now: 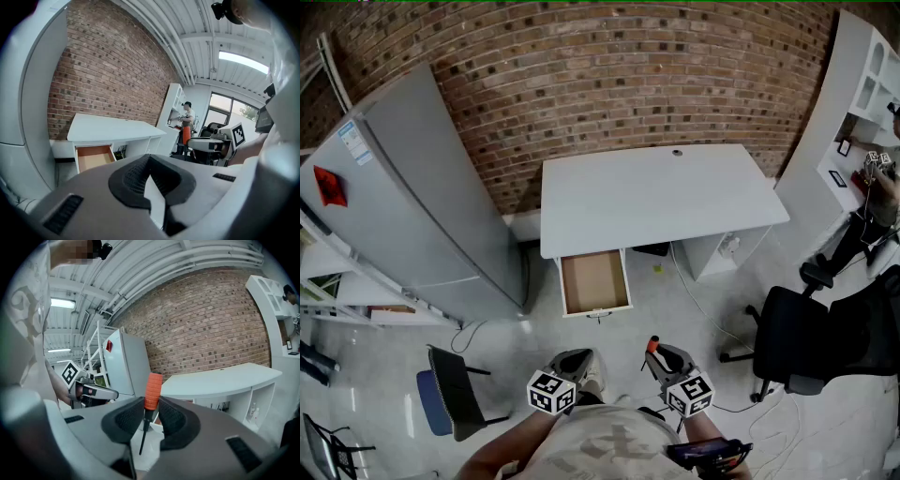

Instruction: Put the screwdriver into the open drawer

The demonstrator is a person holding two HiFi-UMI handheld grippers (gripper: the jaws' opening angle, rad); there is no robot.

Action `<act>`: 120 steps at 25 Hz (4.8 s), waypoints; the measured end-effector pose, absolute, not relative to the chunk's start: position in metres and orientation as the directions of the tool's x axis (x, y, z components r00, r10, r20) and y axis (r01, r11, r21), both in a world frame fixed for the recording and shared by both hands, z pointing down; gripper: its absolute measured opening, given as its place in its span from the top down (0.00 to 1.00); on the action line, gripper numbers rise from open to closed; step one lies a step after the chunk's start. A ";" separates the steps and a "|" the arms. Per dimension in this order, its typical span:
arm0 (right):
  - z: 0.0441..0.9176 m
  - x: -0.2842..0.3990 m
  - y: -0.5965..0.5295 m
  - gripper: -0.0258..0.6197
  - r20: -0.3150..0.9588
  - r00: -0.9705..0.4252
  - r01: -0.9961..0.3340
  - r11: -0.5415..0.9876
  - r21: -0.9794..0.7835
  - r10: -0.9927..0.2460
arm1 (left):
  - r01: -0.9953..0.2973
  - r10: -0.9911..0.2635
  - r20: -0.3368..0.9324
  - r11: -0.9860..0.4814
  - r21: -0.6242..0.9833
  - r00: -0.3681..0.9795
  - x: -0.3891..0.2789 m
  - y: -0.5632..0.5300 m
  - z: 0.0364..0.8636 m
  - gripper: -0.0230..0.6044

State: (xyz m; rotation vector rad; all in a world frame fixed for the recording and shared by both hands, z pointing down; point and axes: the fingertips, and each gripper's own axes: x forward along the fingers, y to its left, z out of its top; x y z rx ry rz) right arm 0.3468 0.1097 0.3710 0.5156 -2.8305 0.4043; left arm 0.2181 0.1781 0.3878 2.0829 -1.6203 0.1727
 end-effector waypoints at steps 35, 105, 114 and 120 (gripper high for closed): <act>0.377 0.336 0.126 0.80 0.243 -0.939 -0.305 0.914 -0.268 -0.242 | -0.944 -0.863 0.413 -0.190 0.271 0.292 0.232 0.181 0.386 0.93; 0.356 0.129 0.055 0.80 0.309 -0.826 -0.549 0.800 -0.243 -0.472 | -0.869 -0.824 0.326 -0.352 0.347 0.464 0.000 0.078 0.386 0.93; 0.358 0.116 0.050 0.80 0.307 -0.824 -0.554 0.791 -0.258 -0.477 | -0.877 -0.837 0.328 -0.321 0.356 0.439 -0.022 0.078 0.388 0.93; 0.373 0.104 0.042 0.80 0.327 -0.830 -0.544 0.787 -0.292 -0.452 | -0.887 -0.839 0.355 -0.280 0.367 0.412 -0.034 0.081 0.399 0.93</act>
